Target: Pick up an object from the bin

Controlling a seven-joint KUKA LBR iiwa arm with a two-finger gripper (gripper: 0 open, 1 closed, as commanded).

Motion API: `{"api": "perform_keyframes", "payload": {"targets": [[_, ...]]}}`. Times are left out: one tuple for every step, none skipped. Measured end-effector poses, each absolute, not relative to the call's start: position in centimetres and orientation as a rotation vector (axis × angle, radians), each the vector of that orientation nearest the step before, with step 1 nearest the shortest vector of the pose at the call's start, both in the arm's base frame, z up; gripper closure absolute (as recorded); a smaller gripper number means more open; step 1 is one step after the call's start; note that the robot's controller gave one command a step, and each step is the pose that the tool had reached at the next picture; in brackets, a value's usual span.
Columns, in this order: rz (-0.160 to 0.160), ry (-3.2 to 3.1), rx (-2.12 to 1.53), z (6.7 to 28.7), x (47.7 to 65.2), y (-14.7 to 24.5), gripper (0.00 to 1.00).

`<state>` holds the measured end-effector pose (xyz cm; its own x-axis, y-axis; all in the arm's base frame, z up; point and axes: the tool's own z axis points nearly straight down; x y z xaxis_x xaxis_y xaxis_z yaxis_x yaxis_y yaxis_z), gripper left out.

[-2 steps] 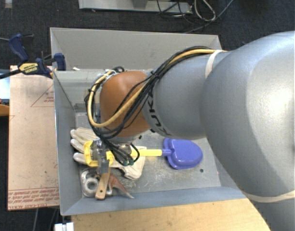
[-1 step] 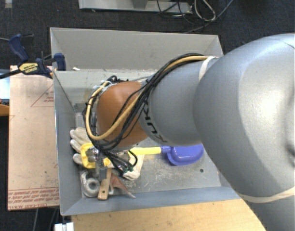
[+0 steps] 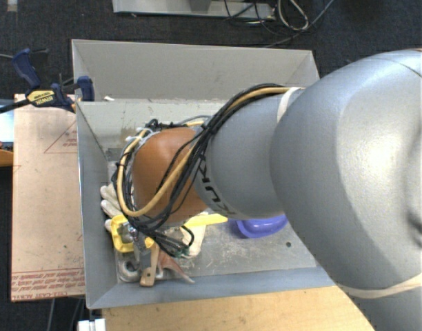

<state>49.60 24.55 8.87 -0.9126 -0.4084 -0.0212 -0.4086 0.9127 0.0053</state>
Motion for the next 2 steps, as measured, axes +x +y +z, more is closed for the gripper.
{"api": "perform_keyframes", "payload": {"targets": [[0.015,3.053,-0.652,8.87,49.60,24.55,1.00],[0.017,2.956,-0.979,8.52,50.24,24.65,1.00]]}}
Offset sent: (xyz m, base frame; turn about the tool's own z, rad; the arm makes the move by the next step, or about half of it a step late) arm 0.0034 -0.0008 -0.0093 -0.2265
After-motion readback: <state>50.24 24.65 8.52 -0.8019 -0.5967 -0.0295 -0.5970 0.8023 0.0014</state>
